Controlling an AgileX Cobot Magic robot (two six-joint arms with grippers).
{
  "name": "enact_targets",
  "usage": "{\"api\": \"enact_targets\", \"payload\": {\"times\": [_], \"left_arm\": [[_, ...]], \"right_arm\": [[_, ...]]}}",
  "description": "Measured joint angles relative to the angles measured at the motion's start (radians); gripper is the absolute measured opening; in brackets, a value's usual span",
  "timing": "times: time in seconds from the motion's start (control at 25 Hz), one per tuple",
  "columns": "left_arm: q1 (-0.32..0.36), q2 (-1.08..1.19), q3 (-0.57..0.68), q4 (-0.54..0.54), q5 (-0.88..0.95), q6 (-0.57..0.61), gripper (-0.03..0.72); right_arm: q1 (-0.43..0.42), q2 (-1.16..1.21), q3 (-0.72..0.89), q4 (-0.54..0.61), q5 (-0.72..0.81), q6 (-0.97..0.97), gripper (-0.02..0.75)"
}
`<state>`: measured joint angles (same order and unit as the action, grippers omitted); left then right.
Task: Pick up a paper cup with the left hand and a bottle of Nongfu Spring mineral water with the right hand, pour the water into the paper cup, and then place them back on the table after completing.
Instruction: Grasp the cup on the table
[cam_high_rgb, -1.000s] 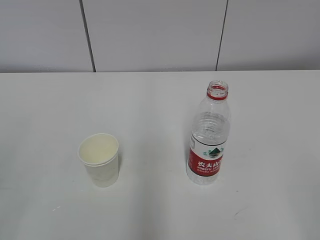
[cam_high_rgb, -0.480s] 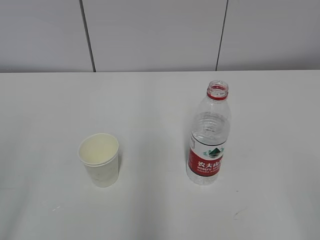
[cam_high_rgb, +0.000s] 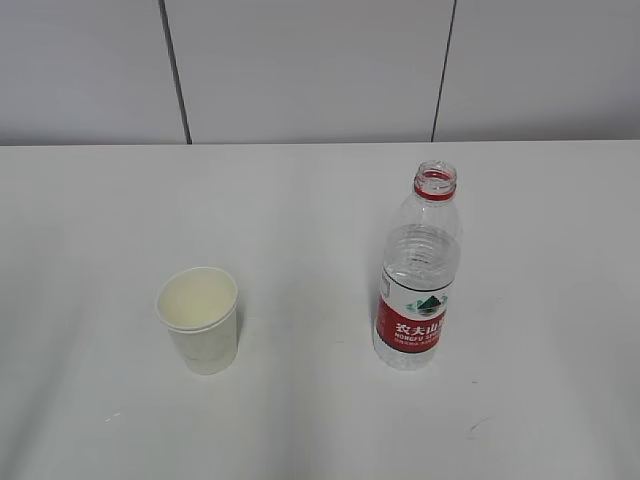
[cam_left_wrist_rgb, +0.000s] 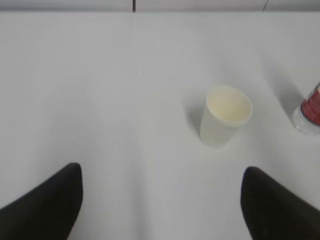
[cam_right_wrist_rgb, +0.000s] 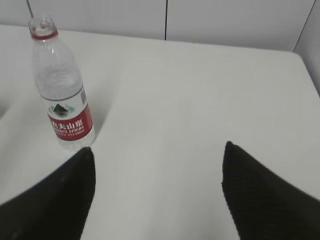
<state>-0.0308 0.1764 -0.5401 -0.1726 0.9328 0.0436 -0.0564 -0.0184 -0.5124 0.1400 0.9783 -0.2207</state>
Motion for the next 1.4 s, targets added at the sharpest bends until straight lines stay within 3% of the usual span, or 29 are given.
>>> {"api": "enact_targets", "payload": {"times": [0.32, 0.72, 1.08, 1.4], "left_arm": [[0.0, 0.0, 0.021, -0.005, -0.316, 0.126, 0.586], [0.0, 0.0, 0.179, -0.014, -0.529, 0.138, 0.576], [0.0, 0.0, 0.201, -0.02, -0.653, 0.14, 0.573], [0.0, 0.058, 0.238, -0.023, -0.723, 0.141, 0.572]], "right_arm": [[0.0, 0.083, 0.0, 0.0, -0.148, -0.03, 0.586], [0.0, 0.102, 0.155, 0.011, -0.472, -0.05, 0.586], [0.0, 0.12, 0.28, 0.03, -0.695, -0.053, 0.586], [0.0, 0.238, 0.295, 0.034, -0.79, -0.056, 0.586]]}}
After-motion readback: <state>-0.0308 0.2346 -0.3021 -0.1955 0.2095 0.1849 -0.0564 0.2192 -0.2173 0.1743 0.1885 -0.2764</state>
